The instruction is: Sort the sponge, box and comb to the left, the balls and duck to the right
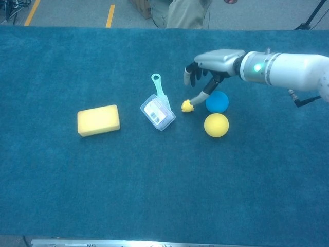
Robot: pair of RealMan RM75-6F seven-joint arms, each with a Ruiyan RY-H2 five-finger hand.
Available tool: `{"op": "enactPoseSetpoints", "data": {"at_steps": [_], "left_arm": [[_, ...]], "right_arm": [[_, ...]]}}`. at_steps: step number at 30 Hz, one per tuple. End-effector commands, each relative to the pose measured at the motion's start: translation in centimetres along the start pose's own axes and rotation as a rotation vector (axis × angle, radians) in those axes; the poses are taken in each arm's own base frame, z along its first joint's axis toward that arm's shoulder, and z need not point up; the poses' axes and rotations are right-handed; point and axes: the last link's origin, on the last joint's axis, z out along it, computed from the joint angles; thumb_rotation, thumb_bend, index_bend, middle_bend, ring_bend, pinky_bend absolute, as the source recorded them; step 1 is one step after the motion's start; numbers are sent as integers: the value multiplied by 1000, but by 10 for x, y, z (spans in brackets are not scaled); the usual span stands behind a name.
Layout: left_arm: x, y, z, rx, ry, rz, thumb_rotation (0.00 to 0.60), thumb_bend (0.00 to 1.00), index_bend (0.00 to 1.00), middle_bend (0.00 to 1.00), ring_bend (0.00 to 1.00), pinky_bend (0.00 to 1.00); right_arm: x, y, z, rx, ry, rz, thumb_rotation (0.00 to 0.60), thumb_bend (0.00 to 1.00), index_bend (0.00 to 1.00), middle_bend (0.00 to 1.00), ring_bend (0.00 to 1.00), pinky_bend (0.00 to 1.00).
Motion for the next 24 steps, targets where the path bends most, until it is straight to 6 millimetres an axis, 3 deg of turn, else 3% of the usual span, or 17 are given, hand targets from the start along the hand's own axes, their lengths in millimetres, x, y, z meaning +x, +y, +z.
{"op": "enactPoseSetpoints", "data": {"at_steps": [1, 11, 24], "left_arm": [[0, 0, 0, 2, 0, 0, 600, 434, 361, 337, 268, 200], [3, -5, -13, 34, 9, 0, 600, 434, 361, 337, 268, 200], [1, -10, -20, 48, 9, -14, 600, 434, 361, 336, 268, 200]], "right_arm": [[5, -7, -4, 33, 47, 8, 362, 0, 328, 376, 285, 256], [-10, -58, 4, 162, -4, -98, 362, 0, 328, 376, 290, 256], [-17, -54, 8, 94, -40, -177, 362, 0, 328, 376, 290, 256]]}}
